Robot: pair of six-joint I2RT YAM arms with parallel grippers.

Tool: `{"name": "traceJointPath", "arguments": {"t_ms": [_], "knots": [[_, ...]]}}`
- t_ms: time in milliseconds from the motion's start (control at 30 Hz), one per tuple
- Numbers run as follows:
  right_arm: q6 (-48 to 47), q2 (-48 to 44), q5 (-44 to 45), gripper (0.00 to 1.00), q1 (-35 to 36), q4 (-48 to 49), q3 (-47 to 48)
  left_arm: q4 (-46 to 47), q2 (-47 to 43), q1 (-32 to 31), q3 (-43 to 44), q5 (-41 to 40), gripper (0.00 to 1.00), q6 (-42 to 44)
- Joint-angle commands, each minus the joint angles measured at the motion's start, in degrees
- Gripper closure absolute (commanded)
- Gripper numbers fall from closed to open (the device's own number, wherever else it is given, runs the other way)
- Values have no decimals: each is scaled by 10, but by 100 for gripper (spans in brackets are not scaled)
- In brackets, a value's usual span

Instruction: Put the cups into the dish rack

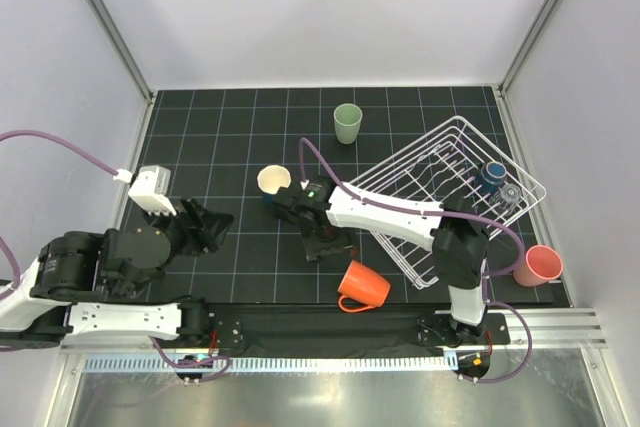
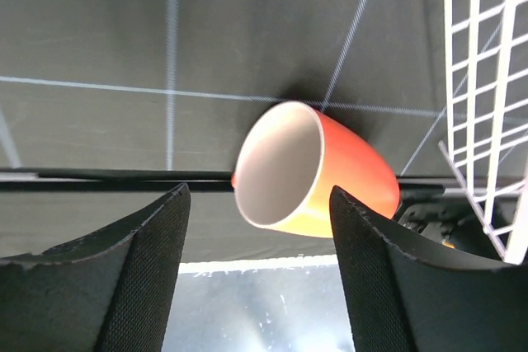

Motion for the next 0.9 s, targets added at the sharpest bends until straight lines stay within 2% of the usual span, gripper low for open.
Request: {"name": "traceJointPath", "arguments": {"t_ms": [0, 167, 400, 700, 800, 867], "knots": [[47, 3, -9, 31, -6, -119, -28, 40, 4, 2, 10, -7, 39, 35], [70, 17, -13, 33, -10, -119, -54, 63, -16, 1, 5, 7, 39, 66], [71, 22, -26, 34, -11, -120, -102, 50, -66, 2, -6, -3, 39, 72], [70, -14, -40, 43, -11, -120, -165, 47, -87, 1, -7, -19, 38, 81], [67, -33, -45, 50, -11, -119, -185, 52, -88, 1, -9, -20, 39, 83], [65, -41, -42, 69, -11, -119, -198, 60, -86, 2, -10, -21, 38, 88]]}}
